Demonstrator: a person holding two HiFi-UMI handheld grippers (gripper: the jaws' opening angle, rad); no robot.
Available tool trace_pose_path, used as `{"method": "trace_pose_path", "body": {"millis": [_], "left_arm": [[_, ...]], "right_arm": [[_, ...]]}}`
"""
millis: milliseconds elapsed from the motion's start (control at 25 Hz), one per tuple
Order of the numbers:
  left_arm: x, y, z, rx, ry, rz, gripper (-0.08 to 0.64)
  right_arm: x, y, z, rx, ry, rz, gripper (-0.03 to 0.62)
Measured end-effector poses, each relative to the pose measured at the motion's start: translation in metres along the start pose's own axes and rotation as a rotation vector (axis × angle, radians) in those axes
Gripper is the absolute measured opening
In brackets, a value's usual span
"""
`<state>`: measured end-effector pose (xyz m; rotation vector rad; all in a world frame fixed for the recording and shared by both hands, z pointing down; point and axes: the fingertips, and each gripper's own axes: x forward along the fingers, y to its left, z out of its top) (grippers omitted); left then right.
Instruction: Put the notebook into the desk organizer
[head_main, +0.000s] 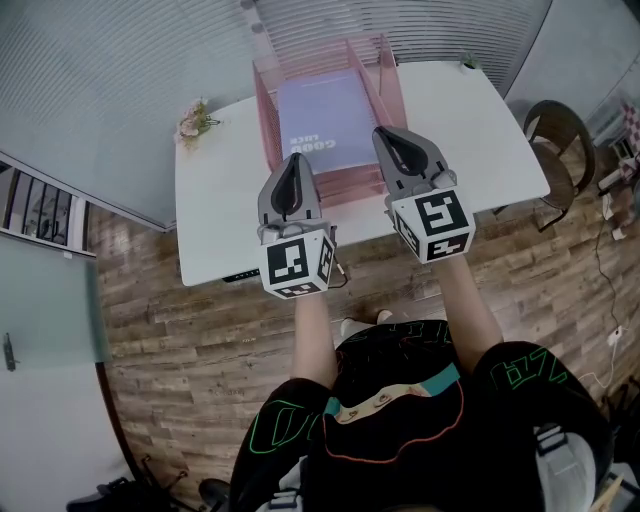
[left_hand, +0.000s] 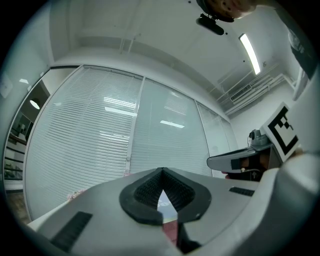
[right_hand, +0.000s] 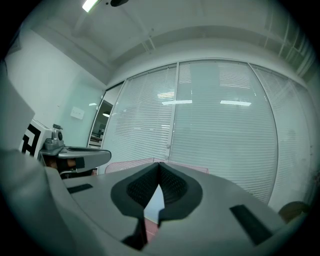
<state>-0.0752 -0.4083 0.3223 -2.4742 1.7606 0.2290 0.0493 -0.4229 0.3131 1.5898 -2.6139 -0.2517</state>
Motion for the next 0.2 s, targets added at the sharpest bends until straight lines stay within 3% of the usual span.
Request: {"method": "trace_pose_path", "body": {"millis": [200], "left_arm": [[0.0028,0.0004,-0.001,-0.001,-0.002,0.006,-0.007]], "right_arm": [[0.0014,-0.0037,-0.0008,0.0,-0.004,-0.003,0.002]]}}
